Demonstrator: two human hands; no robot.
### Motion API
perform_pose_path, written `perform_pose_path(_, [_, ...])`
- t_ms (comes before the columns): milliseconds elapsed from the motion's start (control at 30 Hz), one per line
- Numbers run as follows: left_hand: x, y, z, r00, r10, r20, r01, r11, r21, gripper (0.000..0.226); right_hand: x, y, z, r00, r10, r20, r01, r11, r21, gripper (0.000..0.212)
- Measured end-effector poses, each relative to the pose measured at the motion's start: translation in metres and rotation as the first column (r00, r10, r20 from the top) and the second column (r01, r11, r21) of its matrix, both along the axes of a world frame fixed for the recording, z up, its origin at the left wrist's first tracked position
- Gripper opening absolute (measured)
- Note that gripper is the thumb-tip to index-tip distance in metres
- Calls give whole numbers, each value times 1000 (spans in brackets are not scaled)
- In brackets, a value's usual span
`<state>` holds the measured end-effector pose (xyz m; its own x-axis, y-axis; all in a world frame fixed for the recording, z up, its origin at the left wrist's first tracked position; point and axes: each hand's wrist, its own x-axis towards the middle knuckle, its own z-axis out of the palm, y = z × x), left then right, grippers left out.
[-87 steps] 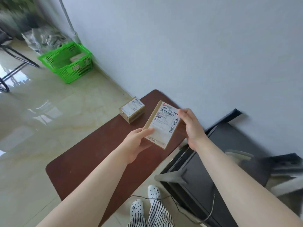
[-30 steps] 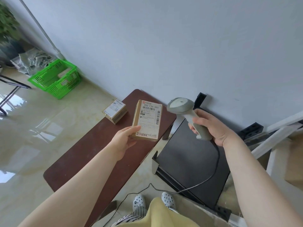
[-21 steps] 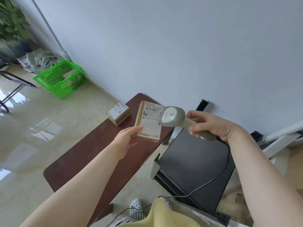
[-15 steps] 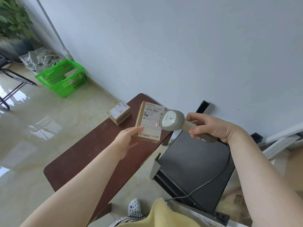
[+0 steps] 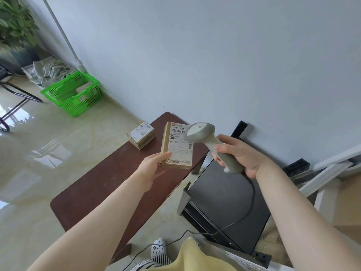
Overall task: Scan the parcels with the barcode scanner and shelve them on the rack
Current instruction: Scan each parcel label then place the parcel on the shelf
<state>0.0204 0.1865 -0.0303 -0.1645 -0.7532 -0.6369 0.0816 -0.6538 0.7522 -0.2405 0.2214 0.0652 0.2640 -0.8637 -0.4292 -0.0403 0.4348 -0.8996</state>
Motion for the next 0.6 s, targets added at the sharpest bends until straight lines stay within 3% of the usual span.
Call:
perform_pose_path(267, [-22, -3, -7, 1000, 5, 2, -5, 1000, -9, 27, 60, 7, -10, 877, -431, 213, 384, 895, 228, 29])
perform_pose_path(600, [-30, -1, -13, 999, -18, 45, 18, 1000, 5, 31, 67, 11, -13, 847, -495, 195, 444, 860, 252, 30])
